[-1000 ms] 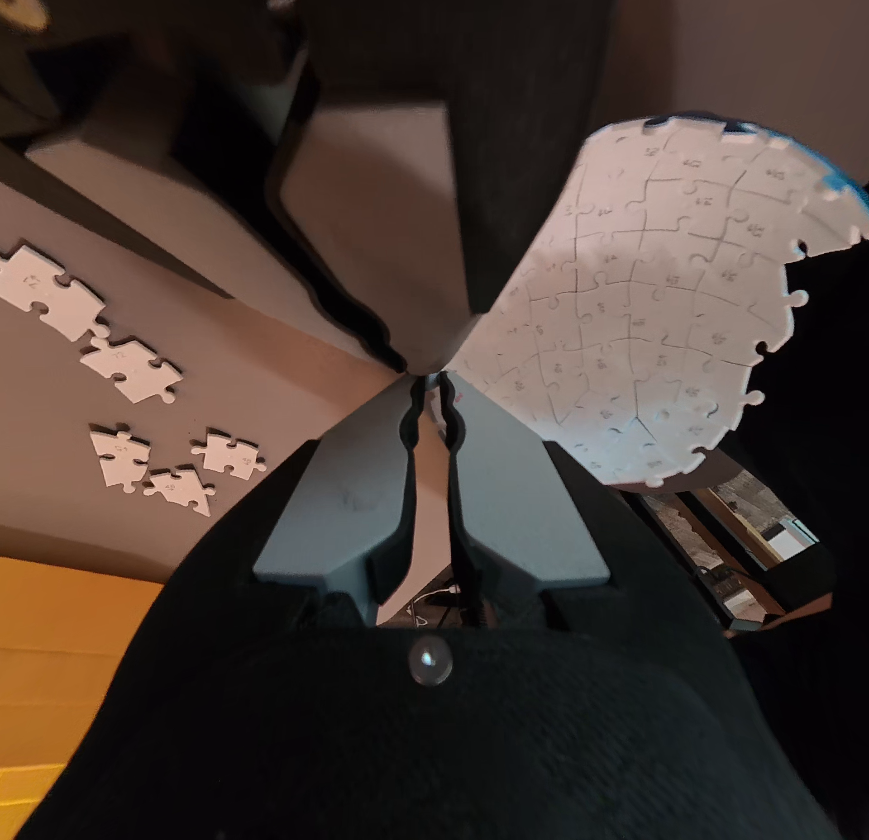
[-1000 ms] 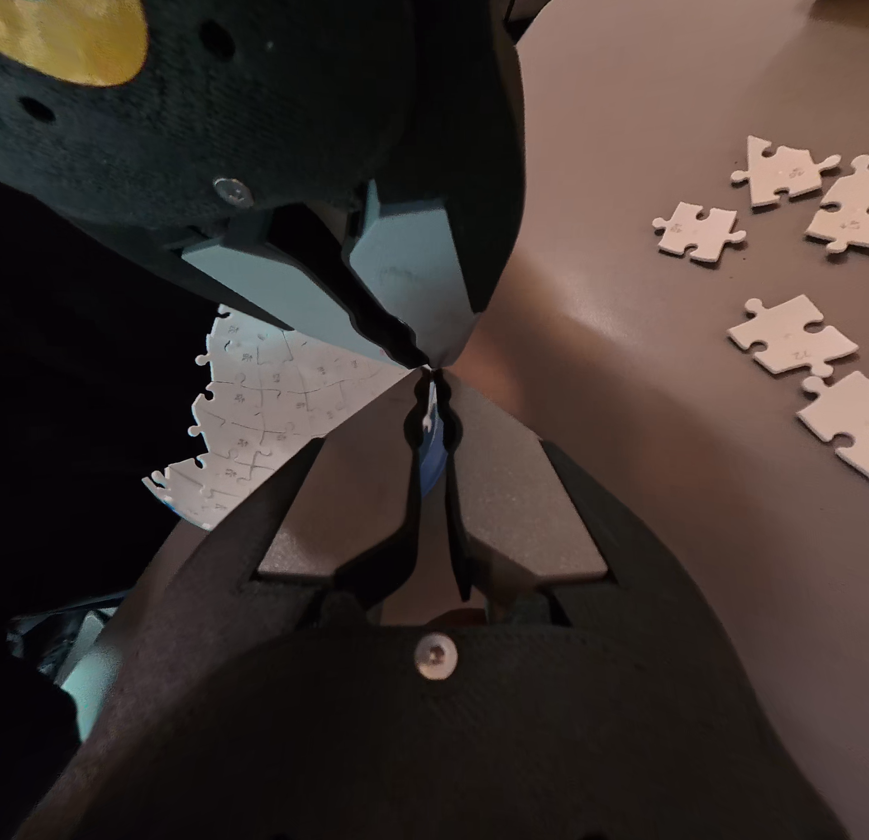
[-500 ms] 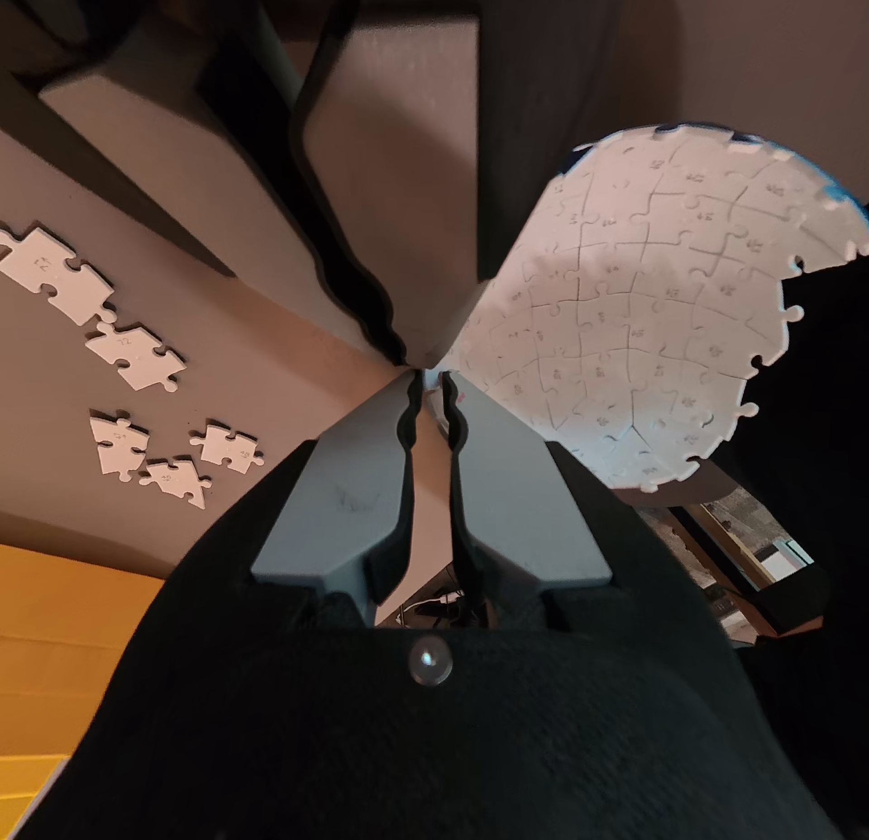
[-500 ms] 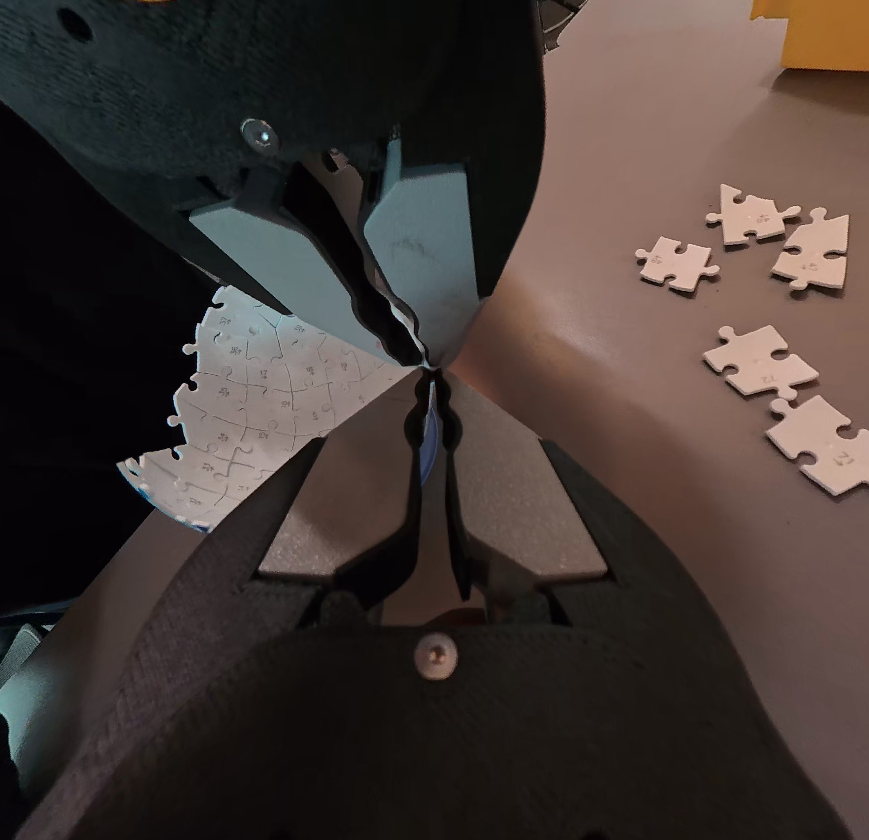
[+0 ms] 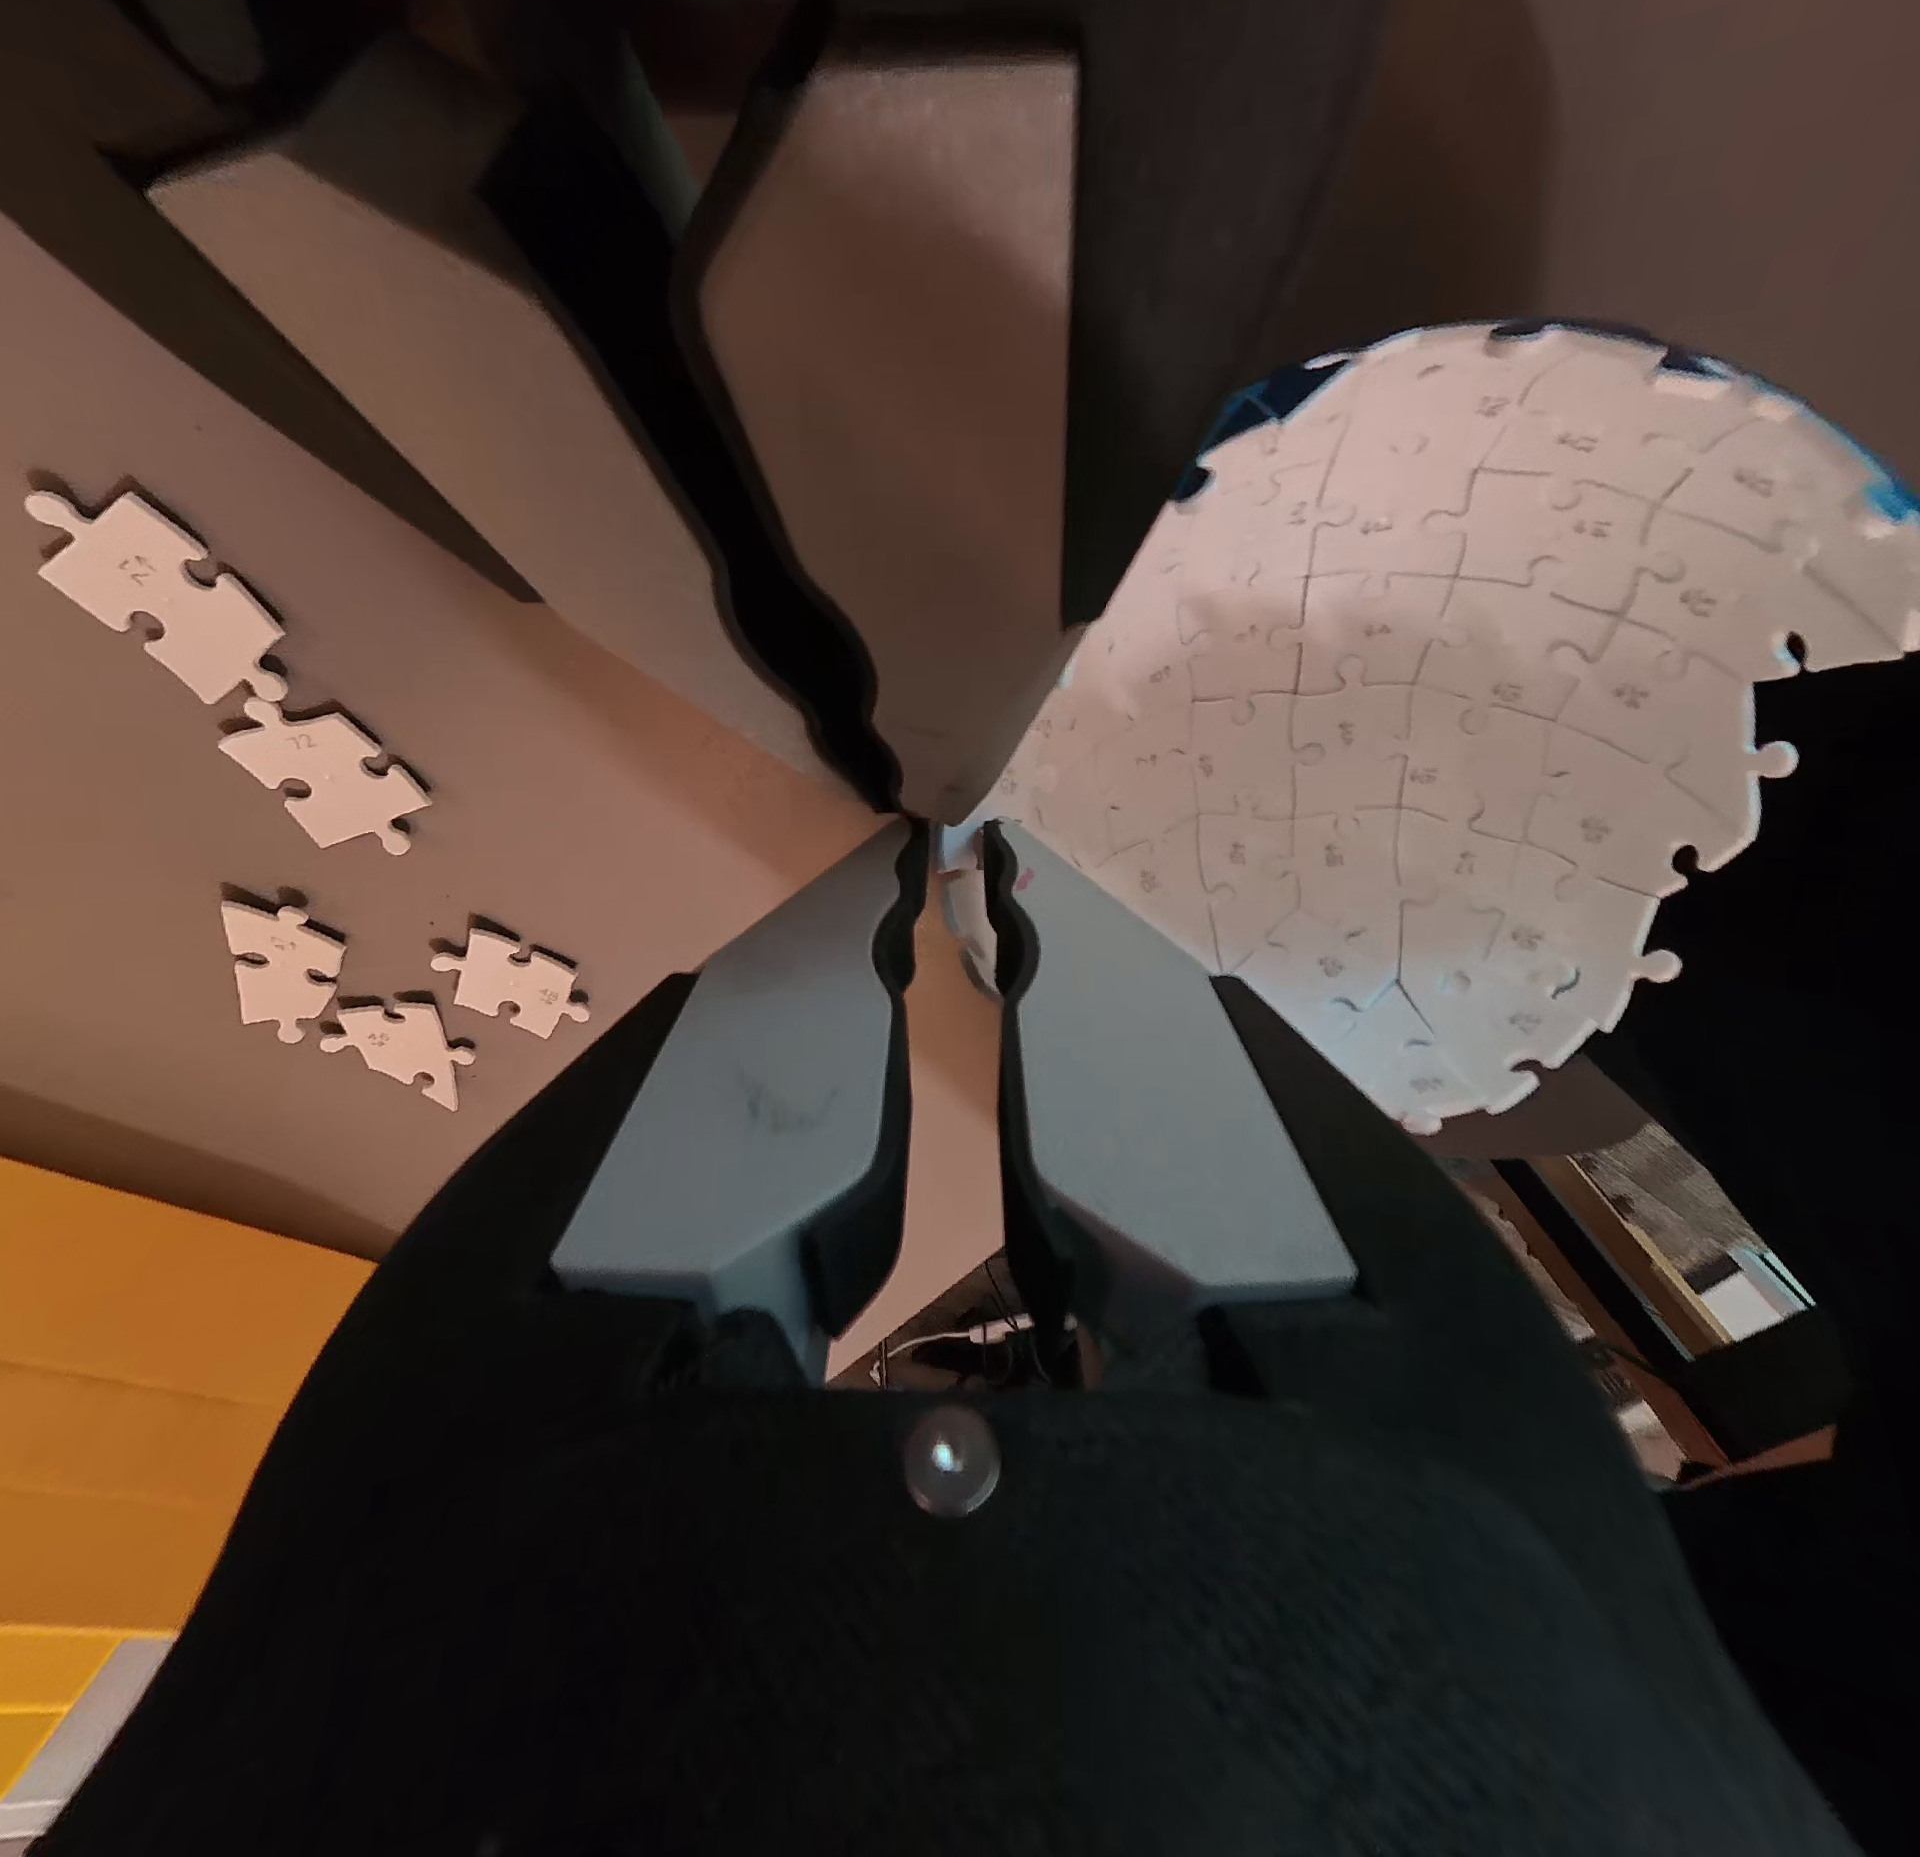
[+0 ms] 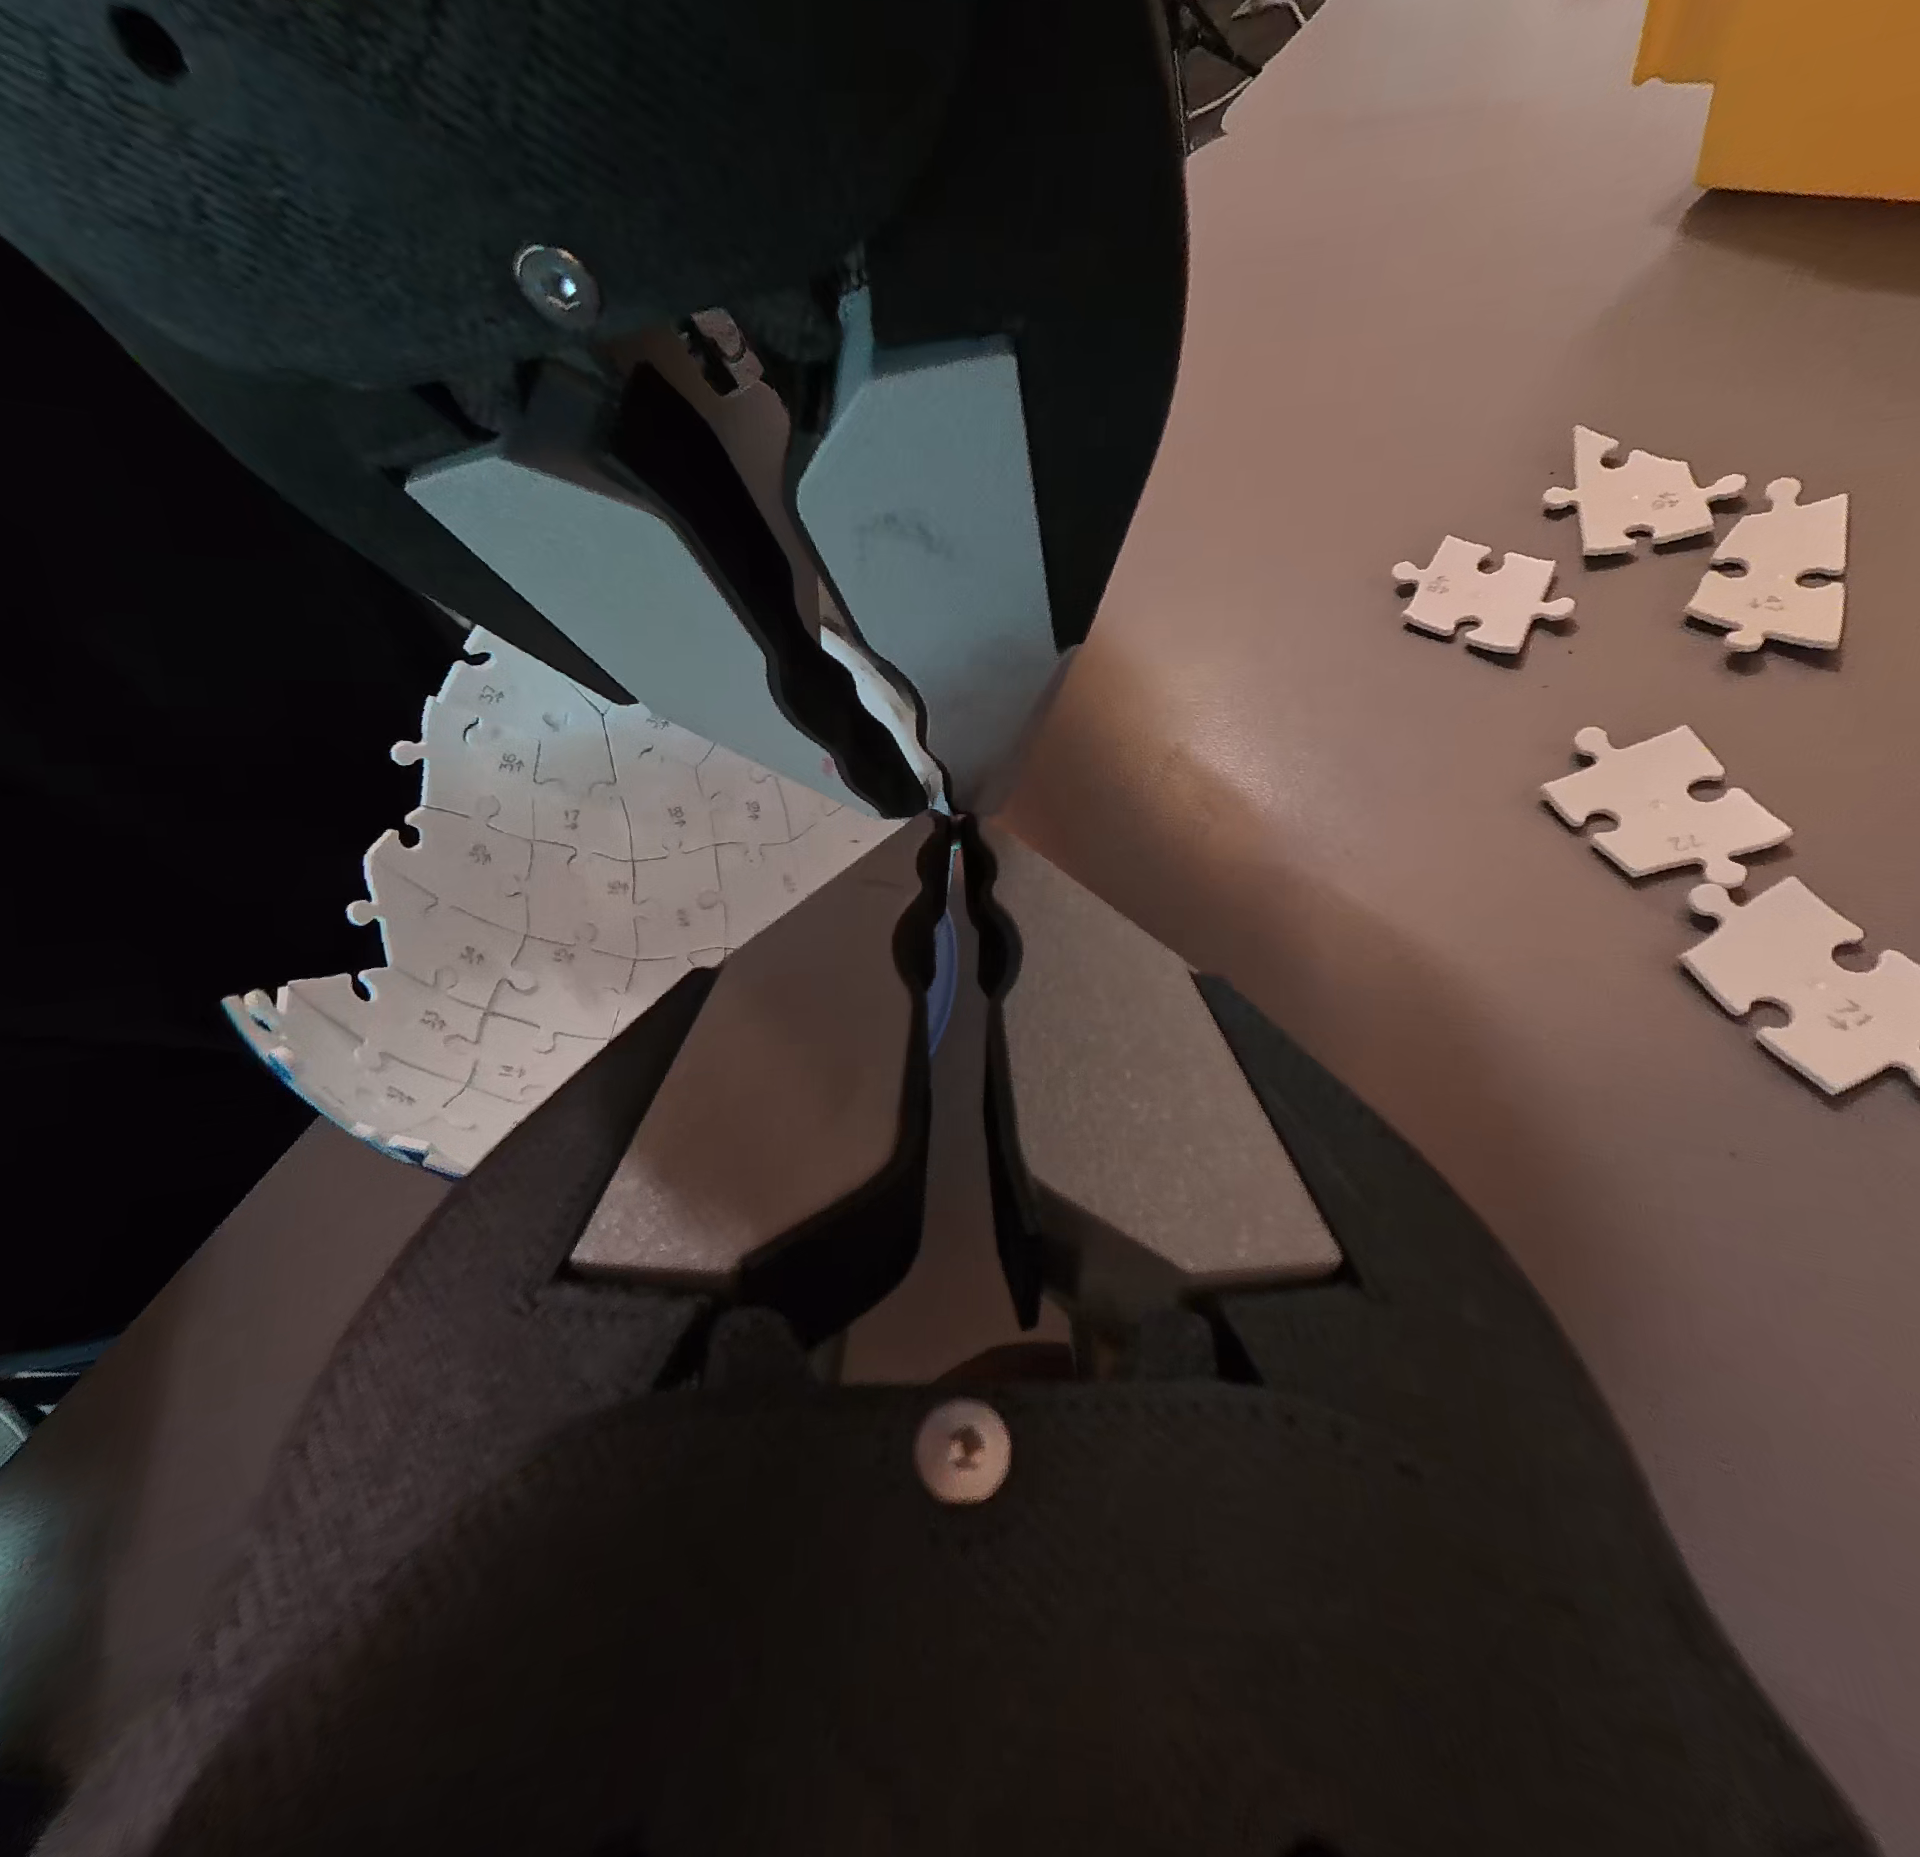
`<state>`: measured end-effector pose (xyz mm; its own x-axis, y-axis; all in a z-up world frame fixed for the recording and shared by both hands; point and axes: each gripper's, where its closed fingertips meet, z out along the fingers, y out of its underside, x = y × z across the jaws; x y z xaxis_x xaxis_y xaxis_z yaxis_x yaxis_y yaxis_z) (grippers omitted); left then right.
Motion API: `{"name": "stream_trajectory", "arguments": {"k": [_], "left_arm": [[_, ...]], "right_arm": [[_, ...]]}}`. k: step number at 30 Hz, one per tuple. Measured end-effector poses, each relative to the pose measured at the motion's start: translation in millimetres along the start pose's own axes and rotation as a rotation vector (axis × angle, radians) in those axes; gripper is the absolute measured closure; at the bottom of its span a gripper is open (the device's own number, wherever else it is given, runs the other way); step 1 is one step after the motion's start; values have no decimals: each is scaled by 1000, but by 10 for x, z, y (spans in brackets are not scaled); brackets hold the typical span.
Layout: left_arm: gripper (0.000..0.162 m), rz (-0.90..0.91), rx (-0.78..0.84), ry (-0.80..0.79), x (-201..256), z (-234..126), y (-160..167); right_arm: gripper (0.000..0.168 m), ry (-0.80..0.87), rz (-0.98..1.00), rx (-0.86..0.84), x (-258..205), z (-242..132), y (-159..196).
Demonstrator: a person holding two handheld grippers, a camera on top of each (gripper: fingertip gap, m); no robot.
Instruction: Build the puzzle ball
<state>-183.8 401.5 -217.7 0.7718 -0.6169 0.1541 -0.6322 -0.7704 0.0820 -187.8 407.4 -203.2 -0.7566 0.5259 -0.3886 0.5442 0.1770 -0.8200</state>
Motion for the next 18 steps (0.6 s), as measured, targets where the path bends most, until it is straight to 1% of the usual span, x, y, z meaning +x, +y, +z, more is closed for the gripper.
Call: {"name": "stream_trajectory", "arguments": {"k": [10,18], "left_arm": [[158,17,9,-84,-2,-12,-13],[158,41,10,-131,6,-7,-26]], "right_arm": [[168,-4,-25,32,-22,-22,-12],[168,-11,-29,18,-45,-28,5]]}}
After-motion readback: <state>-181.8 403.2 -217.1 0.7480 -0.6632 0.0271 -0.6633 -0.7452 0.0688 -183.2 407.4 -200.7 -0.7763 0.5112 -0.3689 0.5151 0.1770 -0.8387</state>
